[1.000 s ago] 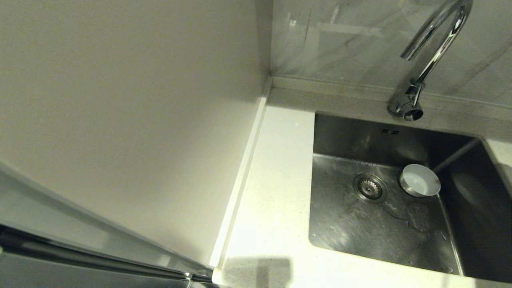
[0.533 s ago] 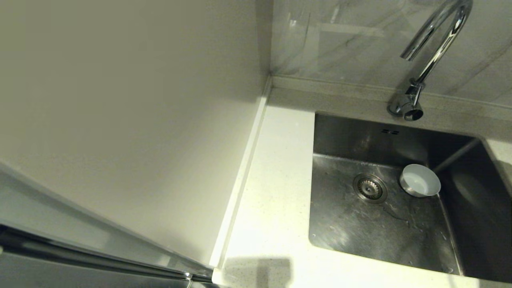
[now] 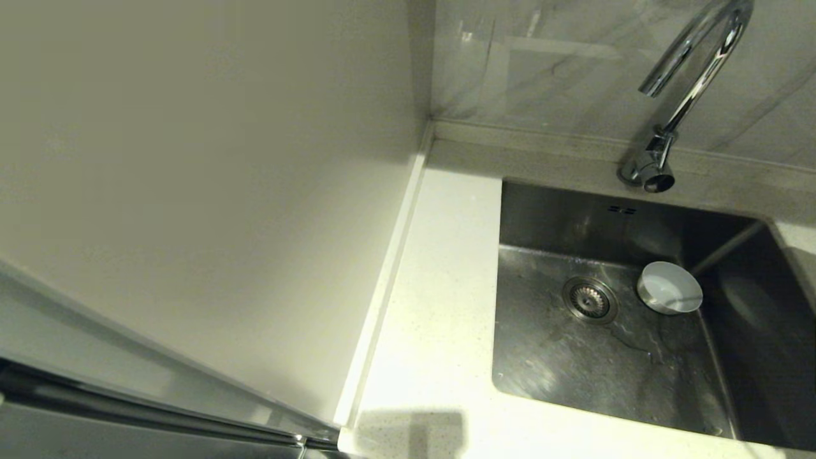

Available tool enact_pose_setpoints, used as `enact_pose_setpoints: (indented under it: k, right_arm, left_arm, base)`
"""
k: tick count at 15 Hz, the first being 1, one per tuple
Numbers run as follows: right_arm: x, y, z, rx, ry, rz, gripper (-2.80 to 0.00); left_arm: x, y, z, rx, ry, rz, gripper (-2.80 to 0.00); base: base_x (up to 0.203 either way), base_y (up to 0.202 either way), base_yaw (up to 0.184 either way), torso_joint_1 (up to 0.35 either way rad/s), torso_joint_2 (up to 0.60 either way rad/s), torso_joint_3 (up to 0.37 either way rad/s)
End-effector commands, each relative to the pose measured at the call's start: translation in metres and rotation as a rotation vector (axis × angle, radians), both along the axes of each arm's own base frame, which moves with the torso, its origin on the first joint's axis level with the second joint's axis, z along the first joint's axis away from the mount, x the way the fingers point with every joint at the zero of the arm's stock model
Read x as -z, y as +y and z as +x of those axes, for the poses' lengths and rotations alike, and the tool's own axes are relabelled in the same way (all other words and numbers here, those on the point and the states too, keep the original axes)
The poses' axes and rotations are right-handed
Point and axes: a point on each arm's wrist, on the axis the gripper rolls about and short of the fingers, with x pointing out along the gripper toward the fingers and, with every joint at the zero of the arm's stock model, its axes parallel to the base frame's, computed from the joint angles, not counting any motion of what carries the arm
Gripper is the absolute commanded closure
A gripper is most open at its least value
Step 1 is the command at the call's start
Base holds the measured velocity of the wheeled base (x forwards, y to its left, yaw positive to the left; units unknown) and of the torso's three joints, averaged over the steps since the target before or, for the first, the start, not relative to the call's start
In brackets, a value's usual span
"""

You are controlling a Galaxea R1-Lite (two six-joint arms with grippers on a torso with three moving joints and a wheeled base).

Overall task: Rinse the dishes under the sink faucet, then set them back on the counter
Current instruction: Put a bowl into the sink

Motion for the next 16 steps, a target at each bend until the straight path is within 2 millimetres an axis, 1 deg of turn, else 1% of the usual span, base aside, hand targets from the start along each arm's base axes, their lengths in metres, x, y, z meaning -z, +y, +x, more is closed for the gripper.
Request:
enact_pose_setpoints:
  k: [1,6,10,16]
  right_arm:
    - [0.013,-0.007,0.009,-0.003,0.020,0.014,-2.80]
    - [0.031,-0.018,0.024,-0.006,0.024,0.015,-2.80]
    - [0.040,-0.025,0.032,-0.008,0.020,0.010,-2.80]
    - [0.049,-0.030,0.039,-0.010,0.017,0.004,-2.80]
  left_arm:
    - [0.001,0.000,0.000,0.000,0.003,0.000,0.00]
    - [0.001,0.000,0.000,0.000,0.003,0.000,0.00]
    - [0.001,0.000,0.000,0.000,0.003,0.000,0.00]
    - [0.001,0.000,0.000,0.000,0.003,0.000,0.00]
  base:
    - [0.000,0.000,0.000,0.000,0.00,0.000]
    - [0.000,0.000,0.000,0.000,0.00,0.000]
    - [0.000,0.000,0.000,0.000,0.00,0.000]
    - [0.000,0.000,0.000,0.000,0.00,0.000]
